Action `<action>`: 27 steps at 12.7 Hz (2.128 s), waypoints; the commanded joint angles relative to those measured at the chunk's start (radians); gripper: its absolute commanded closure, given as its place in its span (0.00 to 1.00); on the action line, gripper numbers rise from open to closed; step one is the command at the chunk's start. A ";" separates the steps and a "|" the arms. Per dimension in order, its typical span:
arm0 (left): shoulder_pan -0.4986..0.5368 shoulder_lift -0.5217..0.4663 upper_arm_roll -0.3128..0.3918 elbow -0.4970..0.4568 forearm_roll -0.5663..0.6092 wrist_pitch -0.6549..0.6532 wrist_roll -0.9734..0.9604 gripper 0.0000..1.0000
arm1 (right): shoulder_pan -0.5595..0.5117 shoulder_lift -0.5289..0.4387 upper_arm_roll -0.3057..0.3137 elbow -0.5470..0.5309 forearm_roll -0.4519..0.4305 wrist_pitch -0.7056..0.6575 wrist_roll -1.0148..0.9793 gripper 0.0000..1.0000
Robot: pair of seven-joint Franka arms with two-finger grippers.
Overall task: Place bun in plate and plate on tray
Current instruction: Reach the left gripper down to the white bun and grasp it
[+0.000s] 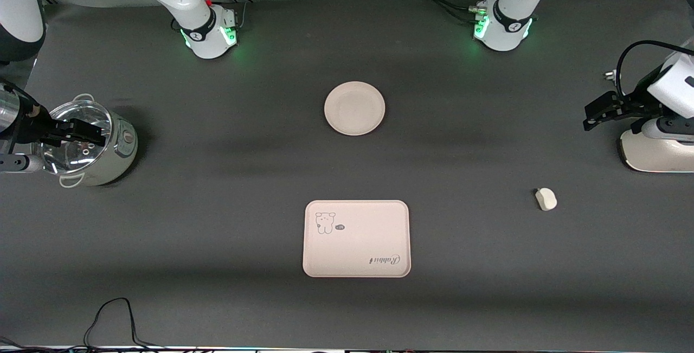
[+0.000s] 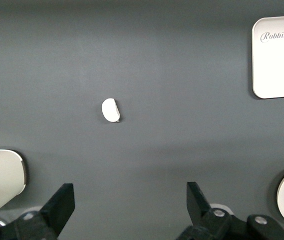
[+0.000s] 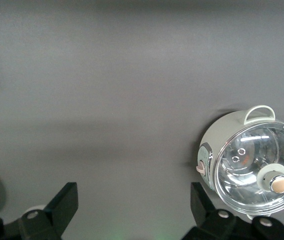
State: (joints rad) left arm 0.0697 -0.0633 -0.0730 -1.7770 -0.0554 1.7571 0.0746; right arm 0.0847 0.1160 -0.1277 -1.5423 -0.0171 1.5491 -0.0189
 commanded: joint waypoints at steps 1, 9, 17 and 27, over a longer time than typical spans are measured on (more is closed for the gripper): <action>-0.005 0.010 0.005 0.021 -0.007 -0.024 -0.009 0.00 | 0.006 -0.021 -0.004 -0.019 -0.012 0.009 -0.003 0.00; 0.033 0.324 0.010 -0.005 0.083 0.321 -0.012 0.00 | 0.006 -0.021 -0.006 -0.019 -0.012 0.009 -0.004 0.00; 0.038 0.549 0.032 -0.242 0.083 0.779 -0.065 0.00 | 0.006 -0.030 -0.007 -0.019 -0.012 0.005 -0.004 0.00; 0.024 0.513 0.022 -0.240 0.083 0.664 -0.059 1.00 | 0.006 -0.035 -0.020 -0.021 0.022 -0.001 -0.009 0.00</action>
State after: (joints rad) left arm 0.1086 0.5158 -0.0468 -2.0049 0.0138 2.4987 0.0287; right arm 0.0847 0.1070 -0.1367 -1.5437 -0.0108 1.5490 -0.0189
